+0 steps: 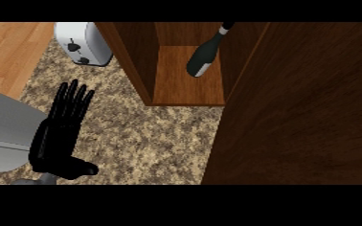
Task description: Pick up the wine, place it into the cabinet and close the cabinet
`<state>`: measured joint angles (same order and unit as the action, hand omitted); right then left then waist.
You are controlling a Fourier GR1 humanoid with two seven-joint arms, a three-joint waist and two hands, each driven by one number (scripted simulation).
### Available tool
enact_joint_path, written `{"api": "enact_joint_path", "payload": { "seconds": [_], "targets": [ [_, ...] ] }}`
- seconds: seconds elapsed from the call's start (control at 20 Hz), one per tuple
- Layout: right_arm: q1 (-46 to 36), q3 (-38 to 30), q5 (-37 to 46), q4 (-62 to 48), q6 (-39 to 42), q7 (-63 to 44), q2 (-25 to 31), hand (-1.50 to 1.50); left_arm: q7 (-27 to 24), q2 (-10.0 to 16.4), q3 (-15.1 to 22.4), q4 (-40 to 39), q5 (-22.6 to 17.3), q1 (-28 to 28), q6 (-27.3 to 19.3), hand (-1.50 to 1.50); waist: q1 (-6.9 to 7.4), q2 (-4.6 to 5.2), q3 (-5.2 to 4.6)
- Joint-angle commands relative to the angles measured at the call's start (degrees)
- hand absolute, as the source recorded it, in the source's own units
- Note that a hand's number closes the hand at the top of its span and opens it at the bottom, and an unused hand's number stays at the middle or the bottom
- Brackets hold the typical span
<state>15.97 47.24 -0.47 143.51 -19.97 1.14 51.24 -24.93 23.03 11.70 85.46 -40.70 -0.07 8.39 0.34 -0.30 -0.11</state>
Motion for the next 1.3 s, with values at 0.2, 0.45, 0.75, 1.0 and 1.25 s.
{"api": "enact_joint_path", "payload": {
  "seconds": [0.2,0.45,0.75,1.0,1.25],
  "targets": [
    [-3.6,6.2,0.8,10.2,0.1,-7.4,-5.7,1.5,-1.1,3.1,-5.1,-1.6,-2.3,1.4,4.3,-1.5,-0.08,0.18,-0.12],
    [-7.2,6.2,-0.5,9.6,1.3,-10.3,-7.1,1.5,1.7,7.3,-7.8,-0.6,-5.5,2.1,8.5,-1.5,0.74,0.3,-0.18],
    [-9.5,6.4,-2.7,9.2,1.8,-11.6,-10.4,1.5,2.7,8.2,-9.1,-1.6,-6.1,0.7,8.8,-1.5,1.0,0.35,-0.26],
    [-13.9,4.3,-4.9,6.2,3.2,-13.5,-13.9,1.5,3.7,9.2,-10.1,-2.5,-7.4,-0.5,10.3,-1.5,2.32,0.73,-0.35],
    [-19.8,2.0,-6.1,0.3,4.0,-16.0,-19.2,1.5,4.3,10.0,-11.1,-5.2,-9.0,-2.6,13.1,-1.5,3.6,1.35,-0.51]
  ]
}}
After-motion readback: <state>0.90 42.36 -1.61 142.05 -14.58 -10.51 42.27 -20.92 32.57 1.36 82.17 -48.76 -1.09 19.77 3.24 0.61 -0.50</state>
